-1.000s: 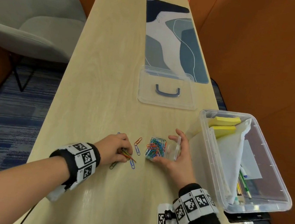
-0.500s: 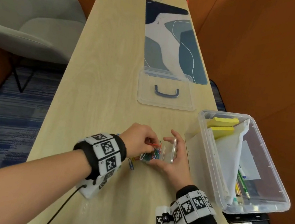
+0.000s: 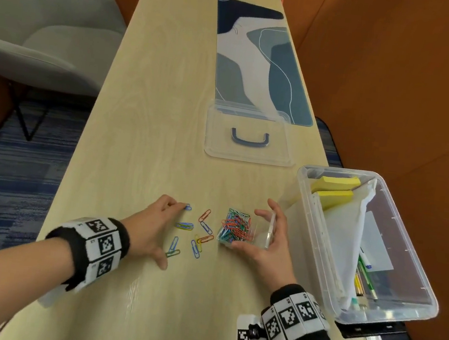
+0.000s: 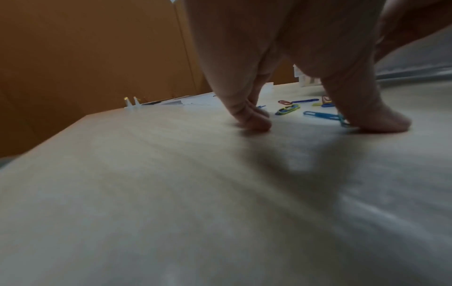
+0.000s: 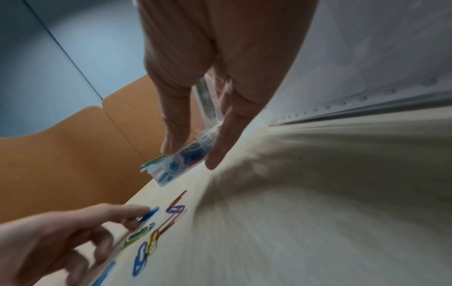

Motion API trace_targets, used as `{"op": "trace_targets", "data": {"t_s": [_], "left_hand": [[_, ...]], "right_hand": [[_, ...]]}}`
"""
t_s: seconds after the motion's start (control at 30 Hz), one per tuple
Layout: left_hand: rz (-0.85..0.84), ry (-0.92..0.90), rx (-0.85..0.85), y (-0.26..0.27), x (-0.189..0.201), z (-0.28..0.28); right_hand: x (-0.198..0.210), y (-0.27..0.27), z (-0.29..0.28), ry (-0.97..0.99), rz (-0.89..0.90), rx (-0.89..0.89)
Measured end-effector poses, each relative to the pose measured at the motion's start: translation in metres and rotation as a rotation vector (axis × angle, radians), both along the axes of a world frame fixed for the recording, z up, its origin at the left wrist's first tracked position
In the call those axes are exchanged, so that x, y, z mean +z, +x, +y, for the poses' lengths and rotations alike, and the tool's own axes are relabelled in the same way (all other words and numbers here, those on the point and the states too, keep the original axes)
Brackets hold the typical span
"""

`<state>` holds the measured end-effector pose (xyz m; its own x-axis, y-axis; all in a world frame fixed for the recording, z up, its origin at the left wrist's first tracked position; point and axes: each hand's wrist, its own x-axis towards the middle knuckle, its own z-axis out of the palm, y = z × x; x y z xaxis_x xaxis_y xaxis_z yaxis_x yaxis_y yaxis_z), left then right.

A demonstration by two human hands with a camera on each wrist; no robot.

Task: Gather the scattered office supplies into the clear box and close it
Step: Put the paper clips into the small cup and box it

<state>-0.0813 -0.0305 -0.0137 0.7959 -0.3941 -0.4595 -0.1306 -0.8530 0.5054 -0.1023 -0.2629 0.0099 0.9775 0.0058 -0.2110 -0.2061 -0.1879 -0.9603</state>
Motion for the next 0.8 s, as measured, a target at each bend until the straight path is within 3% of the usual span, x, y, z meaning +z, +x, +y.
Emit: {"op": "trace_targets", "data": {"t_s": [0.13,0.23,0.47,0.57,0.8], "left_hand": [[-0.046,-0.156,0.099,0.015,-0.008,-0.017],[-0.099,-0.16,0.128,0.023,-0.011,-0.023],[-0.16,-0.025,-0.07,0.026,-0.011,-0.02],[-0.135,-0.105,-0.113,0.022,-0.016,-0.023],[-0.123,-0.142,0.026,0.018,-0.012,-0.03]], "right_hand": [[0.003,0.002,-0.001,-0.004,-0.013,-0.009],[0.003,0.004,-0.001,-0.016,-0.024,-0.015],[0.0,0.004,-0.003,-0.037,-0.046,-0.033],[-0.002,0.005,-0.005,-0.051,-0.048,-0.03],[-0.011,0.007,-0.006,-0.057,-0.047,-0.011]]}}
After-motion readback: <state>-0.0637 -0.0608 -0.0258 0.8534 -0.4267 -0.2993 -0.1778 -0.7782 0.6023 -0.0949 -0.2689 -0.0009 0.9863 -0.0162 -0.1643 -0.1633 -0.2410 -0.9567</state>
